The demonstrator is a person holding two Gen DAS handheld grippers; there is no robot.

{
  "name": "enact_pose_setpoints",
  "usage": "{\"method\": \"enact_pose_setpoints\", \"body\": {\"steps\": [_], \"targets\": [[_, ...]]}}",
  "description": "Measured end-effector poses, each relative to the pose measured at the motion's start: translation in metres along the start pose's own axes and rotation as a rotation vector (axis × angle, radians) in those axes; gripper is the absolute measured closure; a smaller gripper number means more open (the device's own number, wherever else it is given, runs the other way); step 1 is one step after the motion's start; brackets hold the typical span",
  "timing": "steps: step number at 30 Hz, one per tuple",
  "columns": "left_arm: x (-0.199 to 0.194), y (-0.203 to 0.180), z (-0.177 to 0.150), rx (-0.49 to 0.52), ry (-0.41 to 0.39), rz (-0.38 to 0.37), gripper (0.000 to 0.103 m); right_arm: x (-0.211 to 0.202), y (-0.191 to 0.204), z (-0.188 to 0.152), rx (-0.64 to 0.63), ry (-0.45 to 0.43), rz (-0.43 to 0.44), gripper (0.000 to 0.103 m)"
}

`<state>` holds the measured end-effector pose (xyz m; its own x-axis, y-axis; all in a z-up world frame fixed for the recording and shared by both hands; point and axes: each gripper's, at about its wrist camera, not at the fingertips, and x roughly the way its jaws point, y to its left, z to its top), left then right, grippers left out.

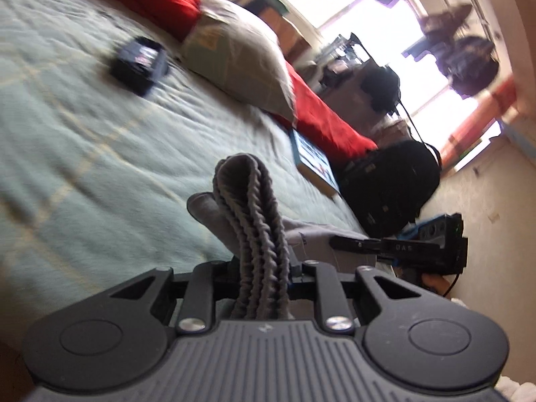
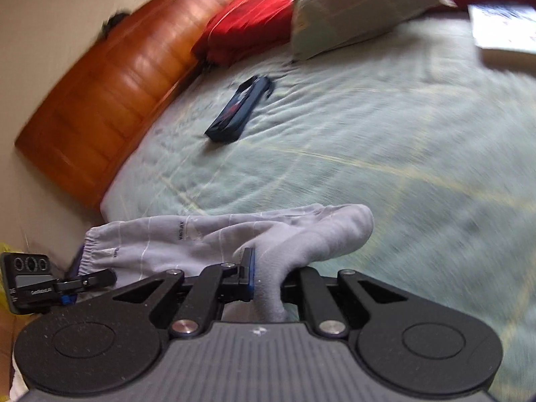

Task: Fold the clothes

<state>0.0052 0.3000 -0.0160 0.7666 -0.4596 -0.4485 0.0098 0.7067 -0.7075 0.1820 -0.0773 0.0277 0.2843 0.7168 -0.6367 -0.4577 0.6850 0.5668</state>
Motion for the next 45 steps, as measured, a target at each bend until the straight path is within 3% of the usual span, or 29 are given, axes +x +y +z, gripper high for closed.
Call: {"method": "enact_pose_setpoints", "body": {"steps": [6, 13, 25, 29, 35, 41, 45], "targets": [[-0.041, 0.029, -0.001, -0.075, -0.118, 0.063, 0.084, 0.062, 0.067, 0.059, -0.169, 0.106, -0.023, 0.093], [-0.074, 0.062, -0.004, -0.128, -0.245, 0.148, 0.084, 0.149, 0.158, 0.116, -0.393, 0.149, -0.017, 0.094], [-0.066, 0.124, 0.013, -0.207, -0.385, 0.184, 0.084, 0.294, 0.277, 0.197, -0.62, 0.125, 0.012, 0.094], [-0.057, 0.148, 0.027, -0.23, -0.409, 0.192, 0.084, 0.337, 0.286, 0.215, -0.624, 0.134, 0.03, 0.094], [-0.058, 0.188, 0.037, -0.316, -0.424, 0.141, 0.084, 0.401, 0.269, 0.218, -0.64, 0.214, -0.03, 0.094], [-0.089, 0.195, 0.055, -0.29, -0.479, 0.155, 0.084, 0.404, 0.274, 0.231, -0.655, 0.205, 0.056, 0.094], [-0.096, 0.211, 0.056, -0.326, -0.511, 0.124, 0.084, 0.412, 0.259, 0.236, -0.573, 0.2, 0.106, 0.094]]}}
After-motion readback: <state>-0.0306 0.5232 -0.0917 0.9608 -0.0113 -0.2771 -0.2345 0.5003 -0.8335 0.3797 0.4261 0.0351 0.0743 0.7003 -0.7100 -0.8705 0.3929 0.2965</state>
